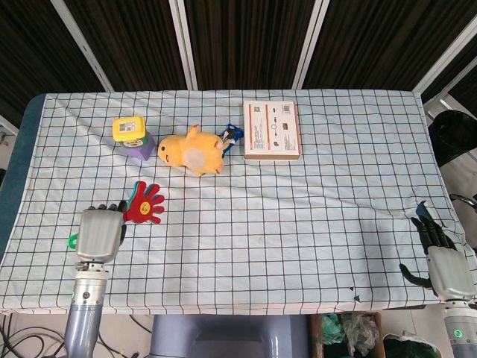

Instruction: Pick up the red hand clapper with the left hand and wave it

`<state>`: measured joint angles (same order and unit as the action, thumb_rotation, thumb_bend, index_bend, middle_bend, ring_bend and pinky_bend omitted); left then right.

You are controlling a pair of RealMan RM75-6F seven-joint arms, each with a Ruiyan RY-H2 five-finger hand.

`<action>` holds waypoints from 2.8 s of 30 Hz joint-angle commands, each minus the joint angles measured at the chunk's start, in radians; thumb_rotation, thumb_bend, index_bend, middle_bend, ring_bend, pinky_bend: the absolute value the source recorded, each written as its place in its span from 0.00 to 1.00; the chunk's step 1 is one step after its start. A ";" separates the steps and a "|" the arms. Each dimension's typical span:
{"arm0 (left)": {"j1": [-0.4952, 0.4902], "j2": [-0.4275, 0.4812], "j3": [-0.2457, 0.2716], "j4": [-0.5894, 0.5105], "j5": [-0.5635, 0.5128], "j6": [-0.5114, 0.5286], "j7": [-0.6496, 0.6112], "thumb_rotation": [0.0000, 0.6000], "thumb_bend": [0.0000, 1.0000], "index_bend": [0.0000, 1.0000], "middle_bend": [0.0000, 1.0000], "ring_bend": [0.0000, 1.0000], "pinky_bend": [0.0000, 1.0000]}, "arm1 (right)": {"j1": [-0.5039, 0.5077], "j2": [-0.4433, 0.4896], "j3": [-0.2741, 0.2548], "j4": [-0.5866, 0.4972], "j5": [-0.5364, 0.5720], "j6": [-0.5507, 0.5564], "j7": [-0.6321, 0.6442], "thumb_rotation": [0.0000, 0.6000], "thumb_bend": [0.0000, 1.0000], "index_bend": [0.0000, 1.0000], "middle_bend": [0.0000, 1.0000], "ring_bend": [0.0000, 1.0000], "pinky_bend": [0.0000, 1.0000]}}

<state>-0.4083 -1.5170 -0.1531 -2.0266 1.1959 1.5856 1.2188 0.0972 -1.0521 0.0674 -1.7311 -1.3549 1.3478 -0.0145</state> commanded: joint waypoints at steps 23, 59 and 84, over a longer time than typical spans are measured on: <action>0.047 0.128 -0.015 -0.015 0.034 -0.130 -0.295 1.00 0.53 0.72 0.73 0.63 0.72 | -0.002 -0.006 -0.002 0.003 -0.011 0.009 -0.005 1.00 0.23 0.00 0.00 0.00 0.15; 0.006 0.161 0.024 0.056 0.373 -0.244 -0.803 1.00 0.50 0.70 0.71 0.61 0.70 | -0.002 -0.005 -0.002 0.001 -0.010 0.008 -0.006 1.00 0.23 0.00 0.00 0.00 0.15; 0.008 0.062 0.007 -0.011 0.364 -0.181 -0.852 1.00 0.49 0.70 0.71 0.61 0.71 | -0.002 -0.004 -0.002 0.000 -0.010 0.007 -0.007 1.00 0.23 0.00 0.00 0.00 0.15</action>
<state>-0.3847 -1.4525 -0.1807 -2.1070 1.2138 1.4642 0.9980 0.0955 -1.0565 0.0651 -1.7316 -1.3650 1.3545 -0.0211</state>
